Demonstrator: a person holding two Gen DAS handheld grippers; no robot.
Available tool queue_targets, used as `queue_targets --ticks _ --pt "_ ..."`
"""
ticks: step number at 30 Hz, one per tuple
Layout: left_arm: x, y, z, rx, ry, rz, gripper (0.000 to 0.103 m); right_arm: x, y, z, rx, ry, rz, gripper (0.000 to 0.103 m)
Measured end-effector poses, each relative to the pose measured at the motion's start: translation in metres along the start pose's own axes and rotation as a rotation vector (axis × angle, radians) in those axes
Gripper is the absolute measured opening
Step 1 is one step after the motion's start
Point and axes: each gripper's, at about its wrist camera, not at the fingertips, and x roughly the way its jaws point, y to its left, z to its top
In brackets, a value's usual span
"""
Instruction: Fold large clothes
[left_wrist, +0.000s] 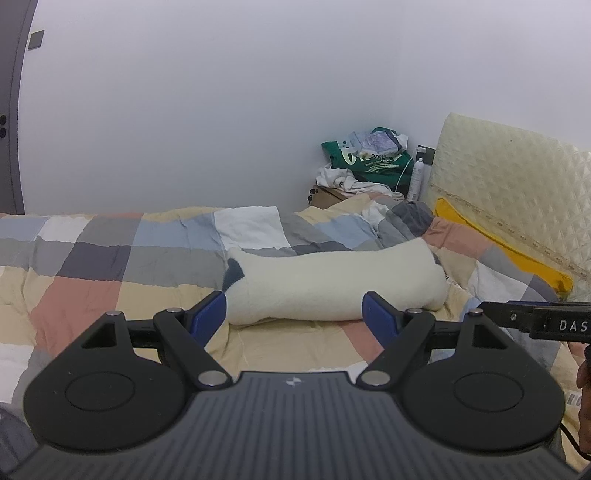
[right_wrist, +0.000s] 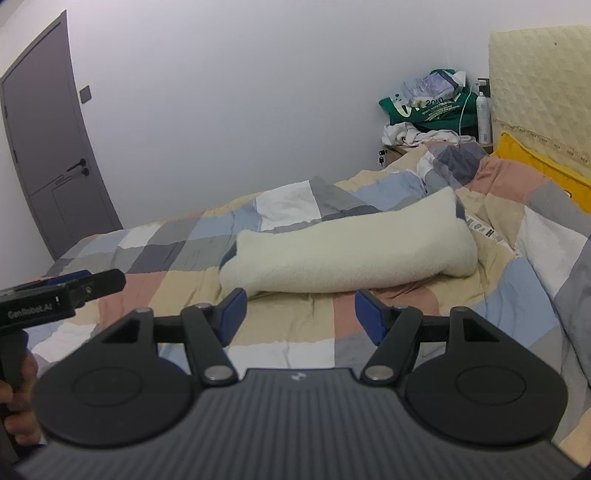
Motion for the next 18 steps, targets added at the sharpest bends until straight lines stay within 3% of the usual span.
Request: queue_targets --ticks 3,7,11,18 --pt "-0.0006 -0.0003 0.0001 0.0 0.001 0.007 0.086 0.0016 -0.0006 -0.0005 0.006 0.006 0.005 0.068" --pt "-0.0021 0.0001 0.0004 -0.004 -0.005 0.011 0.099 0.0033 0.0003 0.0002 -0.011 0.004 -0.007 0.068" --pt "-0.0029 -0.001 0.0012 -0.001 0.001 0.014 0.102 0.0024 0.0006 0.002 -0.014 -0.018 -0.008 0.093" --pt "-0.0049 -0.0017 0.0033 0.003 0.005 0.036 0.103 0.0031 -0.0001 0.0061 -0.024 -0.014 -0.037 0.093"
